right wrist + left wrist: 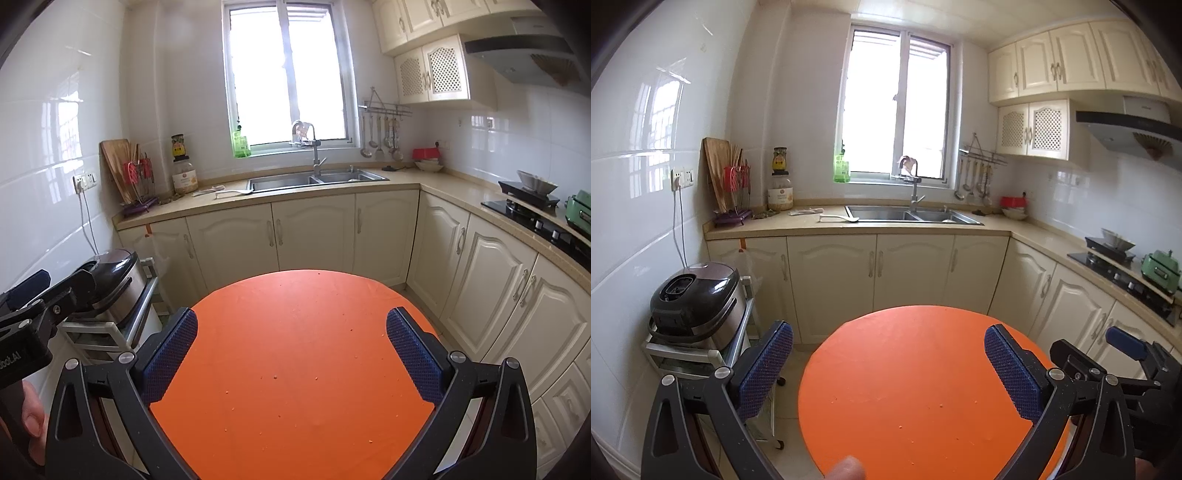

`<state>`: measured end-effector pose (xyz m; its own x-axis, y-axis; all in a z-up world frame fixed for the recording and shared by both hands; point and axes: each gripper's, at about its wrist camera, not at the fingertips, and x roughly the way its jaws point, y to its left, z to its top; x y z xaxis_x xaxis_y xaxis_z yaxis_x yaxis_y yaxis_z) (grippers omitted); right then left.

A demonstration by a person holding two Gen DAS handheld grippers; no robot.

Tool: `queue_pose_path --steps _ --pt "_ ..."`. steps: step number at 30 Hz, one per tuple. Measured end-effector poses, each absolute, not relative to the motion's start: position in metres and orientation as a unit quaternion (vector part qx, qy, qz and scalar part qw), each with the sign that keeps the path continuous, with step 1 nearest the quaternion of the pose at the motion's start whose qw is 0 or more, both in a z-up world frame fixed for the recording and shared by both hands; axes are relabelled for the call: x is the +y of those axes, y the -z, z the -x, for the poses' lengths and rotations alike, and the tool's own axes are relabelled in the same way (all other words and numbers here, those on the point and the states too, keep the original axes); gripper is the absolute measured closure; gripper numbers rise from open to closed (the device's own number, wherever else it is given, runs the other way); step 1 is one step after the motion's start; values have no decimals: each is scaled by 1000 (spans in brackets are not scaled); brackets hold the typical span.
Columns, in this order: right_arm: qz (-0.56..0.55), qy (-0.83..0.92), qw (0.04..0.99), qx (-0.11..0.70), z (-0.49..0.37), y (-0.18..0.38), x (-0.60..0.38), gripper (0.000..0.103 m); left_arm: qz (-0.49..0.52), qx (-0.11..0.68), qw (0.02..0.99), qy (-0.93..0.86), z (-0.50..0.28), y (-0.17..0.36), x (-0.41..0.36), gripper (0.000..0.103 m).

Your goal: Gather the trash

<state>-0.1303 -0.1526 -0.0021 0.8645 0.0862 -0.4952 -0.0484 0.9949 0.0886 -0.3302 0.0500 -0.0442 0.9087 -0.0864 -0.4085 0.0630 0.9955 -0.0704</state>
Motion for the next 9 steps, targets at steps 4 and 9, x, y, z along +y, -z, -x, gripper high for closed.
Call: queue_pose_path --steps 4,9 --pt "-38 -35 965 258 129 2 -154 0 32 206 977 46 328 51 55 1" --pt "-41 -34 965 259 128 2 -156 0 34 201 978 49 334 59 57 1"
